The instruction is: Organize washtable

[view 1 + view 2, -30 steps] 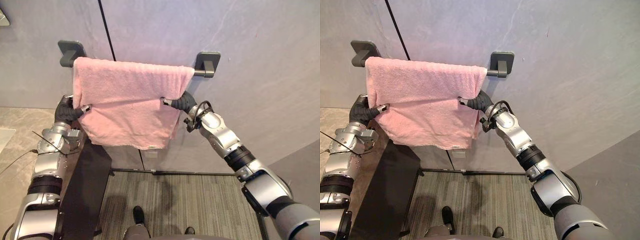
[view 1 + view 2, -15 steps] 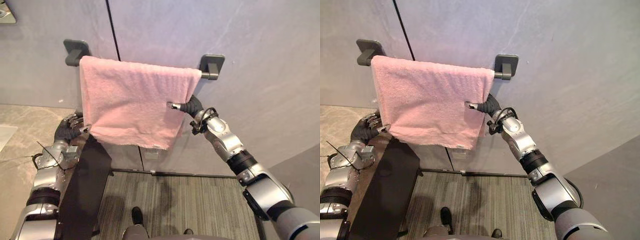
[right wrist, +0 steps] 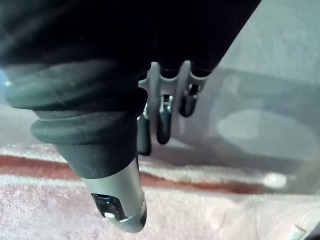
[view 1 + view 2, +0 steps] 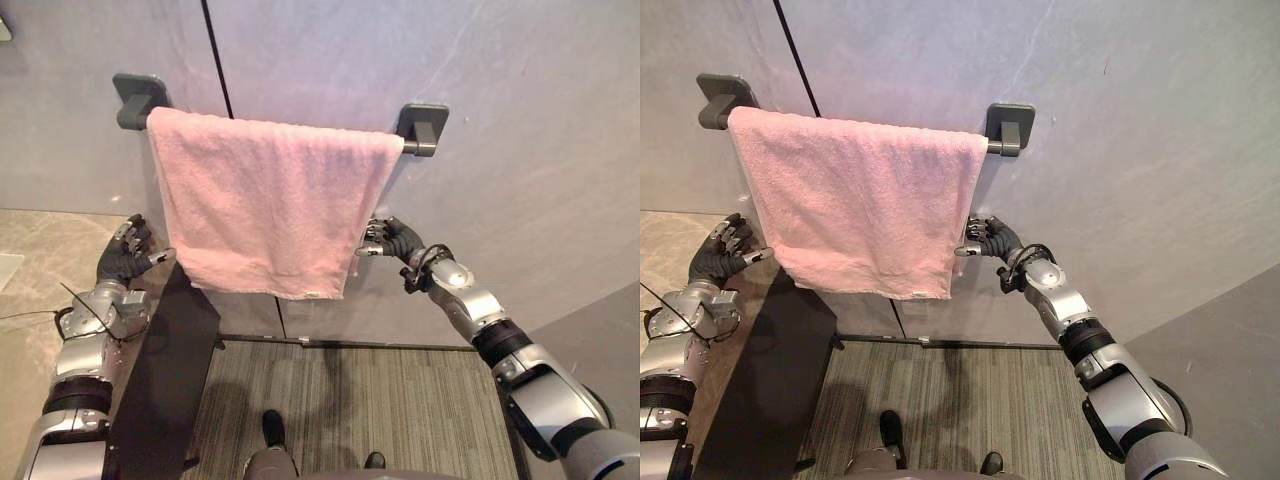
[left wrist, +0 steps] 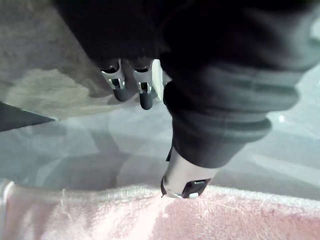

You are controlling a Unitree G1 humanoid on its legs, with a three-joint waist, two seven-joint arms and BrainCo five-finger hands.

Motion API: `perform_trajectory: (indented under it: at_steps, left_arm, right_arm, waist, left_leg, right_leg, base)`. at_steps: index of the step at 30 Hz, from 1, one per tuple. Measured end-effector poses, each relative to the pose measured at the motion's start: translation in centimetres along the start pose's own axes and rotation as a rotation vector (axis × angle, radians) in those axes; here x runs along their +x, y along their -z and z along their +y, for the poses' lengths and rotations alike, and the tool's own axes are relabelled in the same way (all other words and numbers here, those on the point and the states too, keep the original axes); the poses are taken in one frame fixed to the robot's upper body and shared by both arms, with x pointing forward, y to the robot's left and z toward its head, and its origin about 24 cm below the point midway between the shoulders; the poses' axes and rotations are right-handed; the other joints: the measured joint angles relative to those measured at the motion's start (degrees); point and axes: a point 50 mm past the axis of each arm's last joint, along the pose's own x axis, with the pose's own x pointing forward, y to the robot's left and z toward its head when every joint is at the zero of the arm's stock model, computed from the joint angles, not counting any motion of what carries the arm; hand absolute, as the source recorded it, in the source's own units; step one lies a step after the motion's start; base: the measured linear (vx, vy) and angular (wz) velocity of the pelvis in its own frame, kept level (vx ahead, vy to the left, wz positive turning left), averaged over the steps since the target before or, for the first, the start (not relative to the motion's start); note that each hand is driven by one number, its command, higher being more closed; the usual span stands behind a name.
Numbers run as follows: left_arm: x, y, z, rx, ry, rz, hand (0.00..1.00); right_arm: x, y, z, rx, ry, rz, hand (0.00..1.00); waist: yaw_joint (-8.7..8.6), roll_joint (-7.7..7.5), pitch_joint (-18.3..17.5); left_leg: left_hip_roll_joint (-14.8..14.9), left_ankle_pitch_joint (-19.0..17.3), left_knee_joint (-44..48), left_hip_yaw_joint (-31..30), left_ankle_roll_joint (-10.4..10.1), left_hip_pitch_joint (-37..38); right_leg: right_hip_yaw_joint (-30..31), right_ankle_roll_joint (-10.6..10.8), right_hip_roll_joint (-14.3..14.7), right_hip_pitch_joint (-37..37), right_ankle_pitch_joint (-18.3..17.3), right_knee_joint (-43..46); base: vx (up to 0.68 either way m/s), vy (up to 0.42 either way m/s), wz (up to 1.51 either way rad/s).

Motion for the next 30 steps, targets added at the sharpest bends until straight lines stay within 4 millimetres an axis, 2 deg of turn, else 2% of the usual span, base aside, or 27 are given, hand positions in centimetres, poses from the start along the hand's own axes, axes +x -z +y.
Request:
perform_trajectory:
  at_steps: [4, 7, 9, 11, 14, 17, 18, 22, 23, 24, 25, 26, 27, 28, 30]
  left_arm:
    - [0.1, -1.6, 0.9, -0.011, -0.038, -0.067, 0.00]
    - [-0.3, -3.2, 3.3, -0.034, -0.144, -0.126, 0.00]
    - [-0.8, -5.0, 5.7, -0.055, -0.231, -0.194, 0.00]
    - [-1.7, -6.2, 7.4, -0.040, -0.283, -0.236, 0.00]
    - [-2.9, -7.5, 9.6, -0.002, -0.341, -0.267, 0.00]
    - [-3.7, -8.7, 10.7, 0.011, -0.388, -0.310, 0.00]
    - [-4.2, -9.7, 10.8, 0.030, -0.400, -0.351, 0.00]
    - [-4.6, -12.0, 9.8, 0.068, -0.387, -0.450, 0.00]
    - [-5.0, -13.5, 8.7, 0.083, -0.356, -0.525, 0.00]
    - [-5.2, -14.2, 8.0, 0.087, -0.333, -0.563, 0.00]
    - [-5.5, -15.3, 6.9, 0.093, -0.292, -0.625, 0.00]
    - [-6.1, -16.7, 5.2, 0.099, -0.234, -0.712, 0.00]
    - [-7.0, -18.1, 3.2, 0.115, -0.164, -0.814, 0.00]
    - [-7.1, -18.4, 2.9, 0.119, -0.154, -0.831, 0.00]
    - [-8.3, -20.1, 0.7, 0.108, -0.089, -0.972, 0.00]
  right_arm:
    - [-1.9, 1.7, -2.2, 0.060, 0.107, 0.025, 0.00]
    - [-5.3, 3.0, -6.5, 0.080, 0.287, 0.051, 0.00]
    - [-8.5, 3.3, -10.0, 0.077, 0.458, 0.055, 0.00]
    - [-10.6, 3.5, -11.9, 0.085, 0.565, 0.054, 0.00]
    - [-14.0, 3.6, -14.4, 0.115, 0.735, 0.033, 0.00]
    - [-16.4, 3.5, -15.9, 0.125, 0.853, 0.016, 0.00]
    - [-17.1, 3.1, -16.3, 0.125, 0.897, -0.006, 0.00]
    - [-17.8, 1.2, -16.2, 0.089, 0.940, -0.094, 0.00]
    - [-17.5, 0.0, -15.9, 0.069, 0.937, -0.145, 0.00]
    - [-17.3, -0.8, -15.7, 0.054, 0.929, -0.178, 0.00]
    - [-17.0, -2.4, -15.1, 0.024, 0.904, -0.242, 0.00]
    - [-16.5, -5.2, -13.9, -0.033, 0.843, -0.366, 0.00]
    - [-15.8, -8.9, -11.9, -0.106, 0.736, -0.545, 0.00]
    - [-15.7, -9.6, -11.4, -0.115, 0.713, -0.579, 0.00]
    - [-14.0, -13.8, -7.8, -0.147, 0.510, -0.801, 0.00]
  waist:
    - [0.02, 0.26, 0.2]
    - [0.04, 0.86, 0.5]
    - [-0.19, 1.57, 0.4]
    - [-1.22, 2.16, 0.0]
    - [-1.57, 3.27, -0.9]
    - [-1.69, 3.76, -2.1]
    - [-1.69, 3.70, -3.0]
    - [-1.53, 3.82, -4.2]
    - [-2.20, 3.93, -4.4]
    - [-2.53, 4.04, -4.4]
    - [-2.97, 4.27, -4.6]
    - [-3.29, 4.49, -4.7]
    - [-3.48, 4.71, -5.1]
    - [-3.49, 4.74, -5.2]
    - [-3.50, 4.99, -5.5]
  left_leg:
    - [-0.2, 0.0, 0.0, 0.0, 0.0, 0.2]
    - [-0.3, 0.0, 0.0, -0.3, 0.0, 0.7]
    - [-0.4, 0.0, 0.0, -0.7, 0.0, 0.7]
    - [-0.6, -0.2, 0.0, -1.4, -0.3, 0.8]
    - [-1.0, -0.3, 0.0, -1.7, -0.3, 0.8]
    - [-1.3, -0.3, 0.0, -2.5, -0.3, 1.2]
    - [-1.3, -0.3, 0.1, -3.0, -0.3, 1.3]
    - [-1.3, -0.3, 0.3, -3.8, -0.3, 1.6]
    - [-1.4, -0.2, 0.2, -4.4, -0.2, 1.8]
    - [-1.5, -0.2, 0.3, -4.5, -0.2, 1.8]
    - [-1.7, -0.2, 0.3, -4.6, -0.2, 1.9]
    - [-1.9, -0.2, 0.3, -4.6, -0.2, 2.4]
    - [-2.1, -0.2, 0.3, -4.7, -0.2, 3.1]
    - [-2.1, -0.2, 0.3, -4.7, -0.2, 3.1]
    - [-1.9, -0.2, 0.1, -4.9, -0.3, 3.8]
  right_leg:
    - [-0.1, 0.0, 0.0, 0.3, 0.0, -0.1]
    - [-0.4, 0.0, -0.1, 1.0, -0.1, -0.1]
    - [-0.7, 0.0, 0.0, 1.1, -0.2, 0.0]
    - [-1.4, 0.1, -0.1, 1.2, -0.5, 0.0]
    - [-1.8, 0.0, -0.1, 1.5, -0.9, 0.0]
    - [-2.7, 0.6, -0.2, 2.4, -1.3, 0.0]
    - [-3.1, 0.6, -0.1, 2.6, -1.6, 0.1]
    - [-3.8, 0.7, -0.1, 3.1, -2.3, 1.0]
    - [-4.3, 0.8, -0.7, 3.1, -2.9, 1.9]
    - [-4.5, 0.8, -0.8, 3.1, -3.0, 2.1]
    - [-4.6, 0.9, -1.0, 3.2, -3.0, 2.2]
    - [-4.4, 0.9, -1.2, 3.6, -3.0, 2.2]
    - [-4.4, 1.0, -1.3, 4.2, -3.1, 2.2]
    - [-4.3, 1.0, -1.3, 4.3, -3.1, 2.2]
    - [-4.4, 0.9, -1.2, 5.0, -3.1, 2.2]
  base:
    - [0.00, 0.000, 0.00]
    - [-0.01, 0.001, 0.04]
    - [-0.04, 0.010, 0.06]
    - [-0.05, 0.012, 0.15]
    - [-0.01, 0.005, 0.10]
    - [0.03, -0.011, 0.16]
    - [0.04, -0.017, 0.17]
    - [0.03, -0.020, 0.12]
    - [0.02, 0.006, 0.16]
    - [0.01, 0.013, 0.15]
    - [0.00, 0.000, 0.00]
    - [0.00, 0.000, 0.00]
    - [0.01, -0.001, -0.05]
    - [0.00, 0.000, 0.00]
    - [-0.02, -0.008, 0.01]
